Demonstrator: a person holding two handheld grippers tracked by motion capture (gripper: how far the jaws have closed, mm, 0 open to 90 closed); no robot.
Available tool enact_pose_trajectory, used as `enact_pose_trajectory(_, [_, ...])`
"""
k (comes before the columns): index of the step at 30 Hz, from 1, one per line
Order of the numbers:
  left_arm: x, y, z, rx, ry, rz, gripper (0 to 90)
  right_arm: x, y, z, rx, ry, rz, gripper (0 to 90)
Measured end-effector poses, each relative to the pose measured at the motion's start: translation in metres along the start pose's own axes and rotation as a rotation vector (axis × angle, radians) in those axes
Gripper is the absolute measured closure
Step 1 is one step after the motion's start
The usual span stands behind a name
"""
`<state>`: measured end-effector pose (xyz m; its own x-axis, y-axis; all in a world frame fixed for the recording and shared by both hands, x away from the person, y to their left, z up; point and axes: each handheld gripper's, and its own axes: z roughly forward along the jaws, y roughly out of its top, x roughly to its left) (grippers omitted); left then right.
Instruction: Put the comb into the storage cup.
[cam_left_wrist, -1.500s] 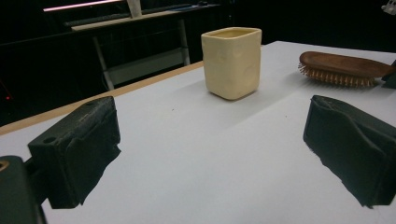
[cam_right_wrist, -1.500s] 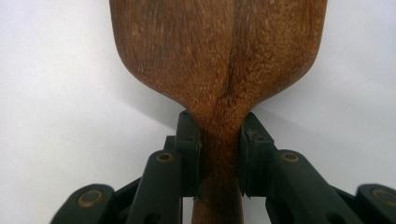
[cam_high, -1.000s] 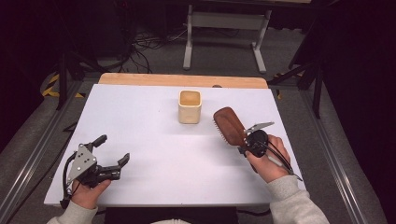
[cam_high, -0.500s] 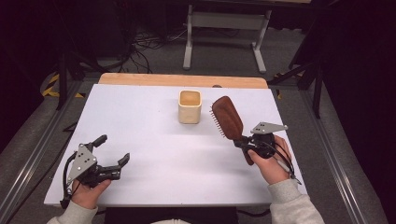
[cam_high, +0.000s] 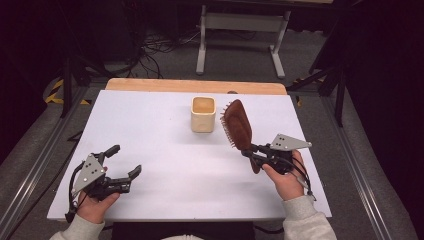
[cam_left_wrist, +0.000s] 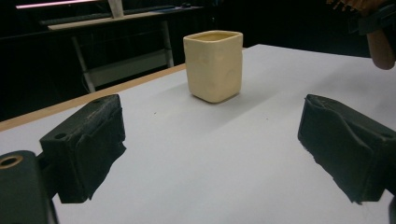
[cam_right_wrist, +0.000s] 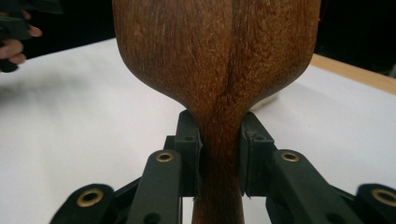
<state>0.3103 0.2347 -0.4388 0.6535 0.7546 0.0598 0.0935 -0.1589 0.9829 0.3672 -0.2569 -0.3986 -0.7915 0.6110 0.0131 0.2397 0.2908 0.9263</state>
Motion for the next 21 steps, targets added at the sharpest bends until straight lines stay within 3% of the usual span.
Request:
enact_pose_trajectory(4, [0.002, 0.002, 0.001, 0.008, -0.023, -0.017, 9.2, 0.003, 0.001, 0.005, -0.059, 0.039, -0.020, 73.5])
enact_pose_trajectory(13, [0.002, 0.014, 0.005, 0.002, -0.052, -0.009, 12.8, 0.012, 0.000, 0.022, -0.152, 0.066, -0.045, 73.5])
enact_pose_trajectory(21, [-0.003, 0.034, 0.016, 0.010, -0.089, 0.008, 12.1, 0.021, 0.005, 0.041, -0.171, 0.084, -0.068, 73.5])
